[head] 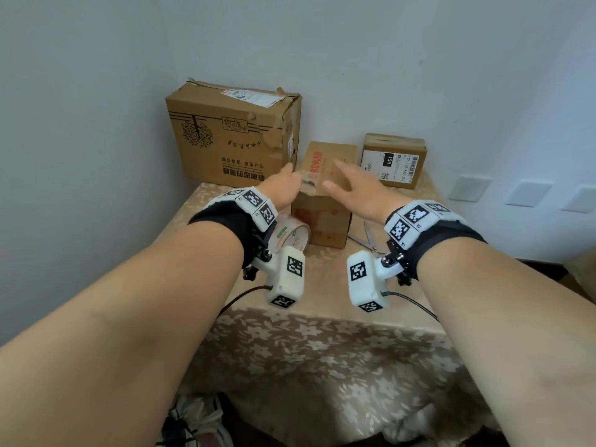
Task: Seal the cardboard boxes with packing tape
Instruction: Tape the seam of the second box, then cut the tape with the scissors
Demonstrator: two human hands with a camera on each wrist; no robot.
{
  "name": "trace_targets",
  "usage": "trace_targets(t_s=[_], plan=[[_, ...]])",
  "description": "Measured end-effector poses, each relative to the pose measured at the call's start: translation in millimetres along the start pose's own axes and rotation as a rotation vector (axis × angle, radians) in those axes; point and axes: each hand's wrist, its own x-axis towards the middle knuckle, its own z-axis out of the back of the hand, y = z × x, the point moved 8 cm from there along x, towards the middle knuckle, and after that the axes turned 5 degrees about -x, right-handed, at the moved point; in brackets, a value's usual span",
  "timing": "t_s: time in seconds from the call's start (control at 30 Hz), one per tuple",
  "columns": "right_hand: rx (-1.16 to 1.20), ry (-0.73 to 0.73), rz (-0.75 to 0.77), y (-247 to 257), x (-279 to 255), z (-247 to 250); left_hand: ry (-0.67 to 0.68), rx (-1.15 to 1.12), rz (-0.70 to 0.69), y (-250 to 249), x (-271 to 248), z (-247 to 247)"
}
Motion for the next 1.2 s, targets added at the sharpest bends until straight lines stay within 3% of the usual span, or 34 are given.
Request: trace_targets(t_s=[0.07,0.13,0.3,0.67,0.77,0.87,0.93,1.0,1.07,1.2], plan=[[0.133,-0.126,-0.084,-19.9,-15.4,14.0,-0.031,0.012,-0.004,5.1,-4.3,5.0],[0.095,-0.15,-0.222,-48.5,-31.1,16.6,-0.06,0.026,-0.019,11.3,-11.4,8.8],[-0.228,0.206,-0.351,-77.0,-67.3,-25.7,-0.14,-0.009,-0.006,27.3,-33.5,8.5],[-0.313,0.3,-0.395,-59.5,-89.7,-41.8,-0.262,-0.273,0.061,55.9,-48.7,-10.1],[-0.354,0.258,-0.447,-63.3,-96.1,-31.2,-0.233,-0.331,0.037,52.7,-52.5,-11.2],[-0.123,0.034,-0.551,-79.3,-106.5,-4.7,-0.154,-0.373,0.061,44.0,-53.8,-16.5],[0.186,-0.206,-0.45,-74.6,-105.5,15.4,-0.108,-0.364,0.079,37.4,-53.5,-20.5],[0.457,-0.27,-0.296,-60.2,-99.1,26.1,-0.087,-0.36,0.104,33.2,-54.1,-23.0],[0.458,-0.152,-0.185,-42.4,-88.3,25.6,-0.092,-0.355,0.119,34.3,-51.1,-23.4],[0.203,0.164,-0.107,-17.0,-83.6,22.9,-0.128,-0.335,0.108,40.6,-50.0,-17.8]])
